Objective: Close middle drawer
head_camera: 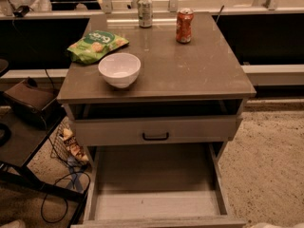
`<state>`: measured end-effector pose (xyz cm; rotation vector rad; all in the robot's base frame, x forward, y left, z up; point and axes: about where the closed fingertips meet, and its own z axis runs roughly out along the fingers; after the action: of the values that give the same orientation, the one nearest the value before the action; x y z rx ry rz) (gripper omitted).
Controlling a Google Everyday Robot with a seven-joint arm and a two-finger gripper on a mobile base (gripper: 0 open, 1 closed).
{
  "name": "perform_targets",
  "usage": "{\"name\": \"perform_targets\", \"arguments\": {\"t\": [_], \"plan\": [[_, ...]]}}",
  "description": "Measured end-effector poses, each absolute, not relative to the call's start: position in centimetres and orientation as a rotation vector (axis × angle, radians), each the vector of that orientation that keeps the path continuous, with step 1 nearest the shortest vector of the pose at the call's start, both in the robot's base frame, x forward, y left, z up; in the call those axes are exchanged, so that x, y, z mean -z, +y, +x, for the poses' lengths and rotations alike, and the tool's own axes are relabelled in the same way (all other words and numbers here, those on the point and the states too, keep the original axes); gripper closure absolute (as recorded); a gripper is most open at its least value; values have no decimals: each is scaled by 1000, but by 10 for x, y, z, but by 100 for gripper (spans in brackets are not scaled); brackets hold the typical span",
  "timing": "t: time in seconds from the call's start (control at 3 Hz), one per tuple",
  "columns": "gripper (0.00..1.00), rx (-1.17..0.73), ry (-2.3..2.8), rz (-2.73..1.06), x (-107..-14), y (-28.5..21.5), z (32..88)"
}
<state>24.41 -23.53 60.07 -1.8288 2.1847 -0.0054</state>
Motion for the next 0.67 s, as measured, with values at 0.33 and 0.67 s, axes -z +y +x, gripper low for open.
{"name": "perform_targets", "arguments": {"t": [0.33, 0.67], "plan": [[100, -73, 2210, -1838, -540, -226, 224], [100, -166, 2198, -1789, -495, -216, 221]]}}
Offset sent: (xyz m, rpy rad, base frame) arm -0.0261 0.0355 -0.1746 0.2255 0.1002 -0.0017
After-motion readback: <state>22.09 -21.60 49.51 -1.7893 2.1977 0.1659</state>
